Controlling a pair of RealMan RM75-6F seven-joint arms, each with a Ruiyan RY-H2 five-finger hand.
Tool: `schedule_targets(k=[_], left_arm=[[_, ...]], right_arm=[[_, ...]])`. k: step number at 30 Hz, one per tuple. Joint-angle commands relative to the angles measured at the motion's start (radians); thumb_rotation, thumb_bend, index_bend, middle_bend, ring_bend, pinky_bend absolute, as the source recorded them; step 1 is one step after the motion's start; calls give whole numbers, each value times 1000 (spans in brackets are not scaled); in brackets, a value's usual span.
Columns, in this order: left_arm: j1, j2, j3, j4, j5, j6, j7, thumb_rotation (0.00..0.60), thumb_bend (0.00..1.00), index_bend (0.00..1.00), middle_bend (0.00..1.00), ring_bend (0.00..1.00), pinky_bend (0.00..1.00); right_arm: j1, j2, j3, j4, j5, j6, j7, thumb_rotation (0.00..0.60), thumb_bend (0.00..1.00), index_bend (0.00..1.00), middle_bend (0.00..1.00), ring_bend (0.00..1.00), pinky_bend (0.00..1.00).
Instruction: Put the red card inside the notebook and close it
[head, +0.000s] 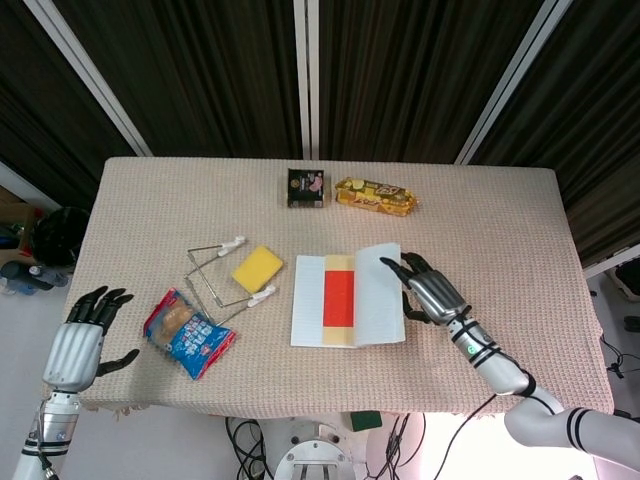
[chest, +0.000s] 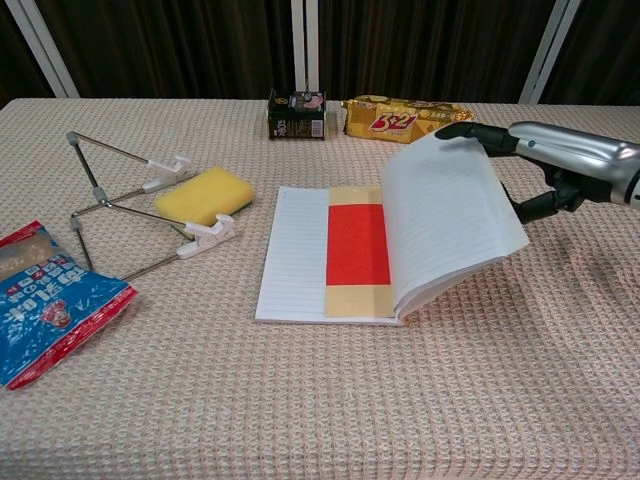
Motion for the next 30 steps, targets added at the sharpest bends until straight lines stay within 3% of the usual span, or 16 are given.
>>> schedule_targets(k=[1, 12, 16, 20, 30], left_arm=[[-1, -1, -1, -1, 2, 1, 1, 600, 60, 212, 155, 91, 147], [6, -3, 2, 2, 3, 8, -1, 600, 60, 212, 156, 91, 147], [7, -6, 2, 9, 6, 12, -8, 600, 59, 212, 155, 91, 147], [7, -6, 2, 15, 5, 10, -14, 600, 60, 212, 155, 91, 147], [-3, -1, -3, -1, 14, 5, -1, 600, 60, 212, 156, 91, 147]], right_arm=[[44, -13, 17, -38, -15, -44, -32, 600, 757, 33, 198, 0, 0], [123, -151, 1, -3, 31, -180, -282, 600, 664, 32, 190, 0, 0], [116, -175, -5, 16, 34, -166, -296, 600, 661, 32, 189, 0, 0], [98, -170, 8, 3, 4, -99, -233, 600, 652, 16, 181, 0, 0], [102, -103, 33, -57, -34, -50, -185, 600, 224, 0, 55, 0, 0]])
